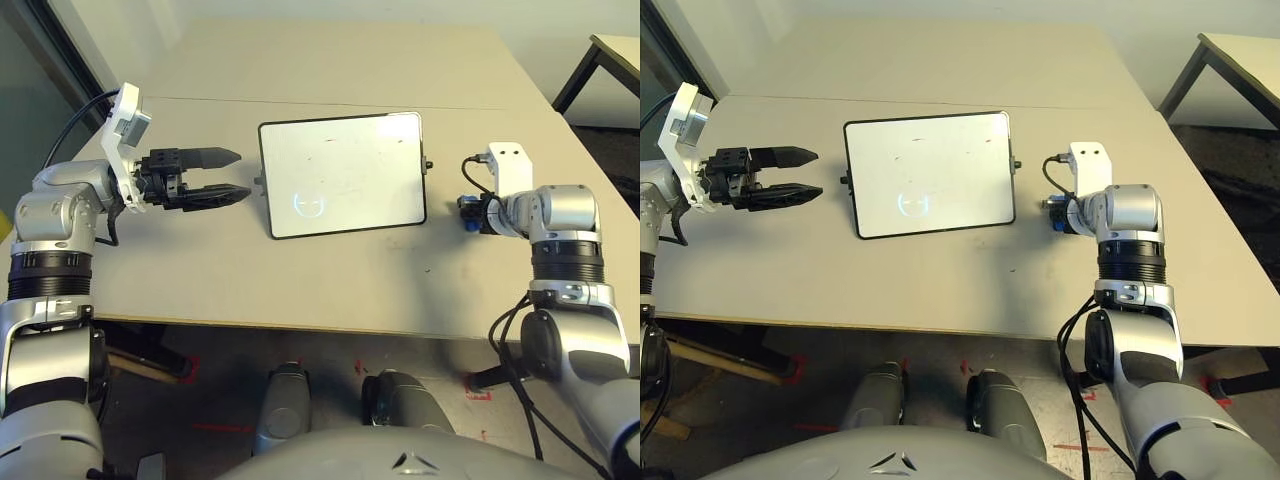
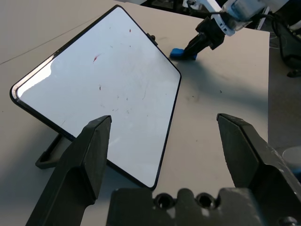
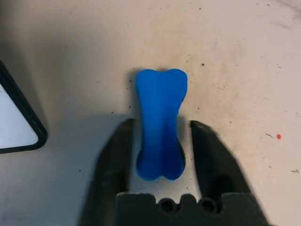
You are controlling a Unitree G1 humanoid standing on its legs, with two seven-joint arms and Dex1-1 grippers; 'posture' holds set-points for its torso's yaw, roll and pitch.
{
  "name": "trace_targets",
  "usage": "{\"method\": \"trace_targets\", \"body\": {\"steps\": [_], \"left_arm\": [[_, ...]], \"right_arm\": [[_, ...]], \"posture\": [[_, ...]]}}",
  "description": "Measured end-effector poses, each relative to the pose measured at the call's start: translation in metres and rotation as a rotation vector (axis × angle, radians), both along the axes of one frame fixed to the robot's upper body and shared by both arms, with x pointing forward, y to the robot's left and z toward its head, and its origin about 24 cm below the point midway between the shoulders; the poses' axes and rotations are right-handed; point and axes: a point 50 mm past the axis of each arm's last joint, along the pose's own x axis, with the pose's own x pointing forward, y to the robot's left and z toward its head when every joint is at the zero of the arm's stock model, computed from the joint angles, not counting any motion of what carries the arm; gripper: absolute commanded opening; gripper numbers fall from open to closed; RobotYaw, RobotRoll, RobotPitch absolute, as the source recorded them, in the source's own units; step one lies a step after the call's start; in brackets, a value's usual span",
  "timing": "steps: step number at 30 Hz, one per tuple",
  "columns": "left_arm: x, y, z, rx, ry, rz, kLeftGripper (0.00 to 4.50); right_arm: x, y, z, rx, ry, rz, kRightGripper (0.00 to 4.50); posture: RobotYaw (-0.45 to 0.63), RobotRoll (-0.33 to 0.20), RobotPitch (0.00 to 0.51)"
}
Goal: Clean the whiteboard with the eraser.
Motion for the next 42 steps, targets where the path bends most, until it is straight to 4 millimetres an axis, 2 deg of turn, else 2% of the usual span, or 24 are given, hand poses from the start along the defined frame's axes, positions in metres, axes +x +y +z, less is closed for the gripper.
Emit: {"method": "trace_targets", "body": {"steps": [3,4,6,9,11,13,14,20,24,29,34,42], "left_arm": [[0.000,0.000,0.000,0.000,-0.001,0.001,4.50],[0.000,0.000,0.000,0.000,-0.001,0.003,4.50],[0.000,0.001,0.001,-0.001,-0.005,0.011,4.50],[0.002,0.005,0.004,-0.007,-0.030,0.059,4.50],[0.004,0.010,0.007,-0.005,-0.074,0.126,4.50],[0.011,0.019,0.006,-0.018,-0.135,0.263,4.50],[0.014,0.022,0.004,-0.038,-0.166,0.327,4.50],[0.028,0.040,-0.008,-0.066,-0.322,0.747,4.50],[0.035,0.047,-0.024,-0.087,-0.361,0.981,4.50],[0.038,0.058,-0.051,-0.076,-0.364,1.260,4.50],[0.037,0.061,-0.069,-0.058,-0.365,1.392,4.50],[0.036,0.062,-0.081,-0.050,-0.361,1.488,4.50]], "right_arm": [[-0.001,-0.008,0.011,-0.019,-0.030,-0.002,4.33],[0.000,-0.010,0.018,-0.047,-0.054,0.010,4.45],[0.002,-0.015,0.033,-0.109,-0.152,0.042,4.45],[0.009,-0.022,0.054,-0.187,-0.391,0.057,4.45],[0.011,-0.028,0.058,-0.136,-0.572,0.029,4.45],[0.010,-0.034,0.052,-0.016,-0.727,-0.002,4.45],[0.009,-0.037,0.047,-0.009,-0.762,-0.024,4.45],[0.005,-0.050,0.026,-0.093,-0.920,-0.100,4.45],[0.004,-0.053,0.018,-0.127,-0.982,-0.132,4.45],[0.003,-0.048,-0.007,-0.126,-0.973,-0.145,4.45],[0.002,-0.048,-0.020,-0.126,-0.954,-0.191,4.45],[0.003,-0.051,-0.032,-0.132,-0.911,-0.241,4.45]], "posture": [[0.31,0.000,0.036],[0.31,0.000,0.036],[0.30,0.000,0.036],[0.30,0.000,0.036],[0.30,0.000,0.035],[0.30,0.000,0.035],[0.30,0.000,0.035],[0.31,0.000,0.037],[0.32,0.000,0.036],[0.30,0.000,0.036],[0.30,0.000,0.038],[0.30,0.000,0.037]]}}
